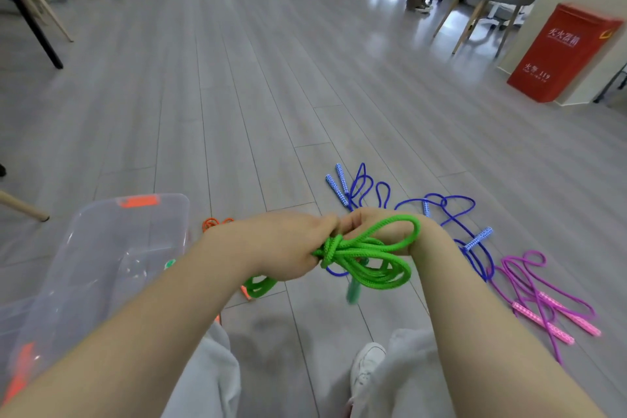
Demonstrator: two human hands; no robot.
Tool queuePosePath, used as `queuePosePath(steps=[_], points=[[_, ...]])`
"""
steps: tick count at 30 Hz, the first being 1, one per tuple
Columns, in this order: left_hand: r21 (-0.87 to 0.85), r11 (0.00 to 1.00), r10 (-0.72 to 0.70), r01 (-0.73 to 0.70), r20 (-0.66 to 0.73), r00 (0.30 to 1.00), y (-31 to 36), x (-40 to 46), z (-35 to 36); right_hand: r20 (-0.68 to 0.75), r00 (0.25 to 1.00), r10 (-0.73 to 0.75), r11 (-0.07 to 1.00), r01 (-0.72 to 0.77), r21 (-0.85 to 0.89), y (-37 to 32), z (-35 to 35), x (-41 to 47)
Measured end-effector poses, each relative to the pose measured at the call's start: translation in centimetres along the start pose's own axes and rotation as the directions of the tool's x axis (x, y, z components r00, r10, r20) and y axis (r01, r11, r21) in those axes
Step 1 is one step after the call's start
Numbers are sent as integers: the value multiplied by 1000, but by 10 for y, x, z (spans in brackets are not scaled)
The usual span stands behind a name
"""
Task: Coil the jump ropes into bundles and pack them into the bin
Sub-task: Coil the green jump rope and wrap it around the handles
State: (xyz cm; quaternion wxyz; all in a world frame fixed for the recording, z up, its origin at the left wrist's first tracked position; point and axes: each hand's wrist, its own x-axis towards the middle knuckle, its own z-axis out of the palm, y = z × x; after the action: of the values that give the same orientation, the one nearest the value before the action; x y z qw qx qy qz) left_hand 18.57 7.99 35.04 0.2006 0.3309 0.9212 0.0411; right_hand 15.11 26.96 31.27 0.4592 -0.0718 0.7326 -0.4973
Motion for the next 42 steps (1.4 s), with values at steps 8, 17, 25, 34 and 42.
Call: queuePosePath(steps=[8, 17, 25, 34, 42], points=[[230, 964, -106, 131, -117, 987, 0, 11, 12, -130, 986, -105, 994, 106, 3, -17, -5, -1], [-30, 993, -114, 116, 52, 992, -15, 22, 22, -210, 977, -42, 845, -77, -529, -25, 10, -6], [-101, 985, -133, 140, 77, 988, -21, 24, 19, -273, 961, -47, 793, -131, -596, -22, 18, 3], [-384, 920, -44, 79, 98, 994, -34, 20, 4, -252, 962, -103, 845, -49, -533, -21, 0, -16], [-308, 940, -77, 148, 232, 970, -25, 30, 17, -424, 900, -96, 676, -254, -692, -19, 8, -1]])
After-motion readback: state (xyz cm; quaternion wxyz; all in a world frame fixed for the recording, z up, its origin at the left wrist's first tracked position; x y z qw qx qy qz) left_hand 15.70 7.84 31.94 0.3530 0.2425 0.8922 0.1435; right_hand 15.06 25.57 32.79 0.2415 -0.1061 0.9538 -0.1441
